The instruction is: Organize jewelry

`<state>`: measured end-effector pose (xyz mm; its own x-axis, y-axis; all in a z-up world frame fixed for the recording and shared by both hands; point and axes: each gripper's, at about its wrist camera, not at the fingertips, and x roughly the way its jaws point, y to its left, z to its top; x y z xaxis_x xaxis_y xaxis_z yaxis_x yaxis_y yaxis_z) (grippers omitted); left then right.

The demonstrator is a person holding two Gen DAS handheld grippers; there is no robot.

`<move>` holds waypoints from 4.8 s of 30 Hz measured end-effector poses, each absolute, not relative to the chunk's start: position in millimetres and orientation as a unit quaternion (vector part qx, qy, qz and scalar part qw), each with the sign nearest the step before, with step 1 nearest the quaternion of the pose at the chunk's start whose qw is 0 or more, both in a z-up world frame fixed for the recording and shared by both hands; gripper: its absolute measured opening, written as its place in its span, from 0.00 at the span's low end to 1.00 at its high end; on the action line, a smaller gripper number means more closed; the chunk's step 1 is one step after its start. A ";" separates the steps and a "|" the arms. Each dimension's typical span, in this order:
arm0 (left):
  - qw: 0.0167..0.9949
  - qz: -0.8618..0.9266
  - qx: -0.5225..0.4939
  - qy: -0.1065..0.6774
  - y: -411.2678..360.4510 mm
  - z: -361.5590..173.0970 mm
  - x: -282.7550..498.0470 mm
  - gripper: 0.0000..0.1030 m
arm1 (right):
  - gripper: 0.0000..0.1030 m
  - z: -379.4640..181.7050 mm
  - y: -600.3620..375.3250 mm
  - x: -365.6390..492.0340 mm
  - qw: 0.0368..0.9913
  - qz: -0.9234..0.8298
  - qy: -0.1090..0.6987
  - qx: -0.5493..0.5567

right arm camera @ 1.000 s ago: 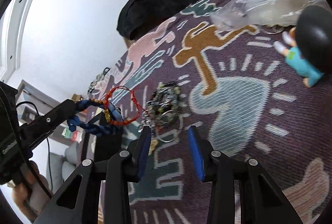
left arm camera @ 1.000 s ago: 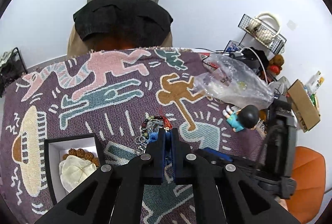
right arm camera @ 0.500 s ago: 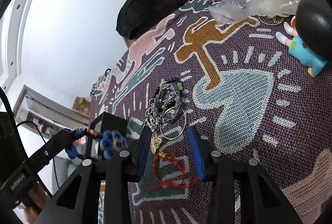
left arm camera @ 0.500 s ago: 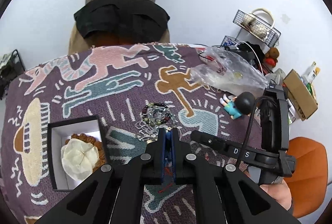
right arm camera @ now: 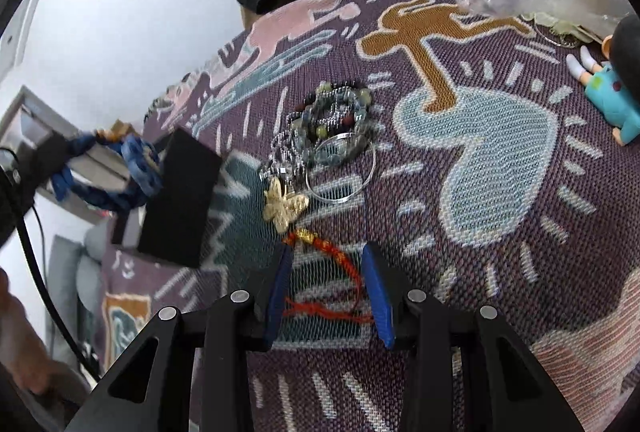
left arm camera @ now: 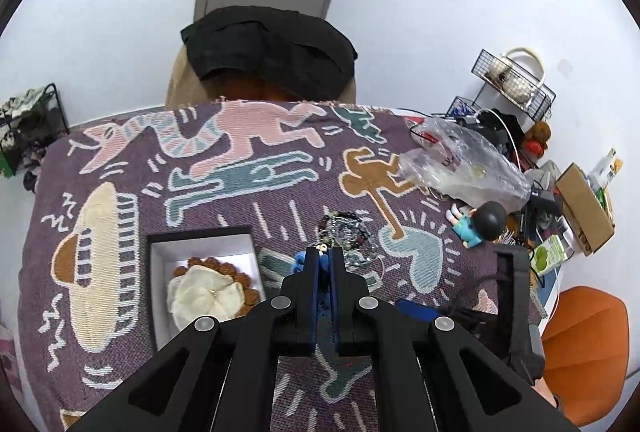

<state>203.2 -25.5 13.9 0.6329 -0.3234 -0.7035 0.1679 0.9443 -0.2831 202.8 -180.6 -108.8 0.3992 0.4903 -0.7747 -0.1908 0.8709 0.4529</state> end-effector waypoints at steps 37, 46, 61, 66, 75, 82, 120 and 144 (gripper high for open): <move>0.896 -0.047 -0.174 0.405 93.5 -10.0 168.7 0.68 | 0.05 16.1 -96.4 182.3 0.879 0.265 0.389 0.076; 0.901 -0.036 -0.176 0.396 111.1 -9.2 157.3 0.68 | 0.70 17.9 -53.8 187.8 0.859 0.300 0.406 0.084; 0.903 -0.085 -0.153 0.392 63.1 3.1 168.6 0.68 | 0.70 12.2 -137.2 189.6 0.878 0.225 0.406 0.119; 0.901 -0.104 -0.140 0.397 40.2 3.6 175.5 0.68 | 0.70 3.5 -163.0 190.3 0.880 0.202 0.410 0.131; 0.895 -0.138 -0.103 0.411 -9.4 1.3 188.2 0.68 | 0.67 -15.0 -204.8 191.9 0.877 0.173 0.419 0.159; 0.883 -0.157 -0.075 0.435 -48.6 -9.1 200.7 0.68 | 0.65 -25.6 -228.1 190.3 0.876 0.159 0.421 0.171; 0.840 -0.124 0.024 0.527 -123.7 -100.7 261.4 0.40 | 0.58 -89.7 -291.3 199.7 0.848 0.148 0.449 0.239; 0.881 -0.130 -0.045 0.453 -63.1 -26.0 236.4 0.40 | 0.58 -98.4 -214.6 229.6 0.842 0.174 0.492 0.138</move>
<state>236.4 -63.1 -26.0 0.5555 -0.2692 -0.7867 0.1874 0.9623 -0.1969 229.6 -214.6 -98.4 0.4557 0.4286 -0.7802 -0.1569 0.9014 0.4035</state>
